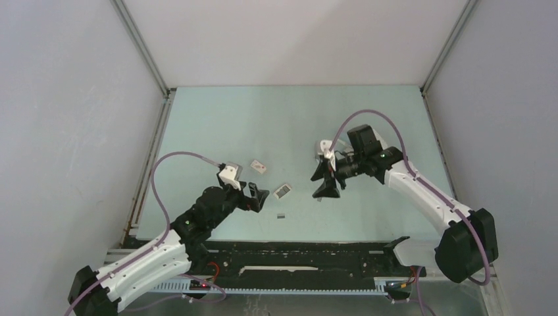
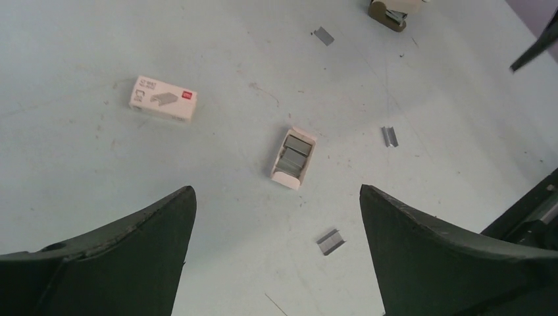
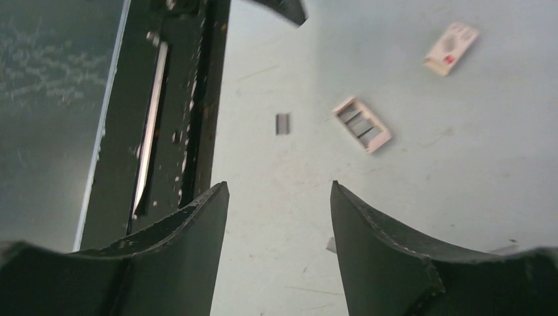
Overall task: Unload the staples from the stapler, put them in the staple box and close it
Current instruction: Pick up the staple from the center of the board, then place the staple in the staple box.
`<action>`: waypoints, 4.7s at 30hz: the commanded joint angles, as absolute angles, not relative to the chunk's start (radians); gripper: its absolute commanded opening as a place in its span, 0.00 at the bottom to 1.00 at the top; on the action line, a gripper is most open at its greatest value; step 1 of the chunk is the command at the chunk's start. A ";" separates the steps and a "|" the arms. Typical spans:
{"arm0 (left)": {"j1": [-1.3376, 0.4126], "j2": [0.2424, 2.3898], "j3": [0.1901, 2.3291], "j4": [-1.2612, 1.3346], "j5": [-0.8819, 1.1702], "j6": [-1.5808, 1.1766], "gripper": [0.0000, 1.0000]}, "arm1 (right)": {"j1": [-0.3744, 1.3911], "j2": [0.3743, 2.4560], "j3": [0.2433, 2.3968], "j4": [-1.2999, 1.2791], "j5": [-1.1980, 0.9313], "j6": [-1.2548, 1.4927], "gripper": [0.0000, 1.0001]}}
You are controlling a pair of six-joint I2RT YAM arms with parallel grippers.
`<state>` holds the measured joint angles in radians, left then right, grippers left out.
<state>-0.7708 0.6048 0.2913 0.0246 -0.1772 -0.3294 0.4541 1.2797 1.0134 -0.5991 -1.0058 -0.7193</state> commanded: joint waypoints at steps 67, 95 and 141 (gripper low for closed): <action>-0.727 0.844 0.100 0.370 -0.286 -0.590 0.50 | 0.394 2.039 1.484 -0.546 -0.262 -0.083 0.30; -0.726 0.815 0.084 0.374 -0.285 -0.592 0.51 | 0.414 2.109 1.558 -0.620 -0.198 -0.084 0.04; -0.724 0.553 0.006 0.288 -0.360 -0.636 0.51 | 0.759 1.781 1.344 -0.523 -0.415 -0.141 0.00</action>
